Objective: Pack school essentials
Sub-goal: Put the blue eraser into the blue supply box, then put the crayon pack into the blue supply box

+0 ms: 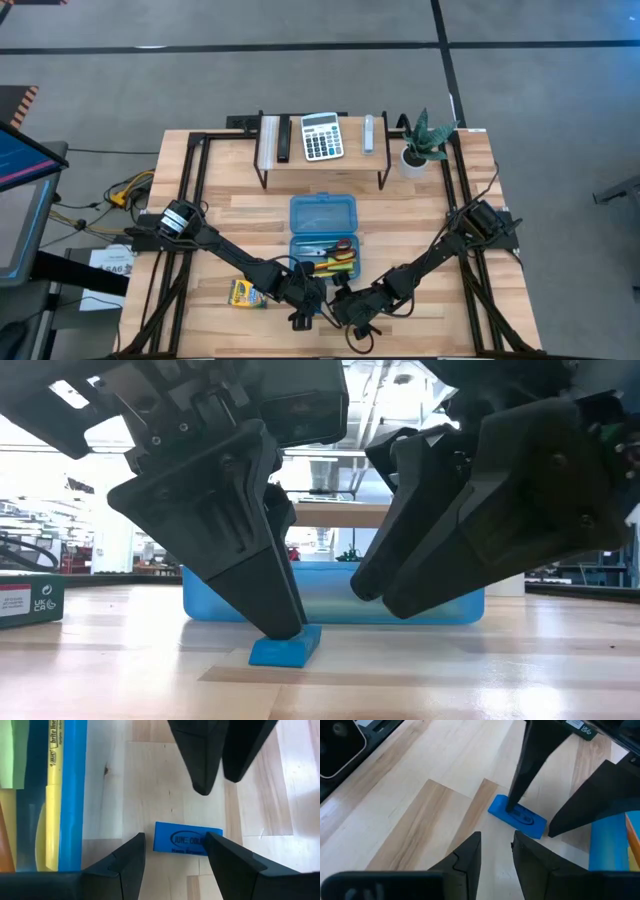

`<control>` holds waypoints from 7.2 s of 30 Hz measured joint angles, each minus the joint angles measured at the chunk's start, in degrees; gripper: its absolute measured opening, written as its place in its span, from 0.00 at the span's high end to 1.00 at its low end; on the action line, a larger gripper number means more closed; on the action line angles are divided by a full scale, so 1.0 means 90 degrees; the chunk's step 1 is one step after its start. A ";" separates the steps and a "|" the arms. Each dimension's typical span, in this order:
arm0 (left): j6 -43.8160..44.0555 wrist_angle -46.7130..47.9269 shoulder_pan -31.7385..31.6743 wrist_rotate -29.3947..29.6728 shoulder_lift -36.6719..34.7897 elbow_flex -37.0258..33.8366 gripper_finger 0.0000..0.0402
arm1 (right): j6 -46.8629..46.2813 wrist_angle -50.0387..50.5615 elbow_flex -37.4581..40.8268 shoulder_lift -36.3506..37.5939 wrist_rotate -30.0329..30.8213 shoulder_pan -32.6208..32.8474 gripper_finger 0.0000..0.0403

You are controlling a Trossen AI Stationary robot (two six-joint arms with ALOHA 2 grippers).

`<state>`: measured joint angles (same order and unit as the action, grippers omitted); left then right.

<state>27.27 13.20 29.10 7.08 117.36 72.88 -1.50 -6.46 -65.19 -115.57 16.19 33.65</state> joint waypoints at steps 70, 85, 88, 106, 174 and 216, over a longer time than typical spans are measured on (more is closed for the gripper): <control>-0.0524 0.0517 0.0010 0.0251 0.0017 0.0656 1.00 | -0.0601 0.1041 0.0000 0.0818 0.0544 0.0781 0.96; -0.0751 0.2140 0.0143 0.1049 0.0012 0.1583 1.00 | -0.0602 0.1052 0.0000 0.0816 0.0544 0.0782 0.96; -0.0787 0.2454 0.0138 0.1163 -0.0003 0.1796 1.00 | -0.0602 0.1052 0.0000 0.0816 0.0544 0.0782 0.97; -0.1180 0.3936 -0.0117 0.2069 -0.0950 0.2170 1.00 | -0.0617 0.1056 0.0000 0.0814 0.0540 0.0782 0.97; 0.3878 0.3632 0.1642 -0.0063 -0.4459 -0.2669 0.99 | 0.0240 -0.0403 0.0002 0.0814 0.0017 -0.0270 0.91; 0.4108 0.0627 0.2120 -0.0188 -0.3575 -0.4061 1.00 | 0.0268 -0.0165 -0.1443 -0.0537 -0.0525 -0.0914 0.96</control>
<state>64.24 18.84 48.18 5.39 85.19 36.34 0.92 -7.94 -78.17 -120.40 11.46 25.42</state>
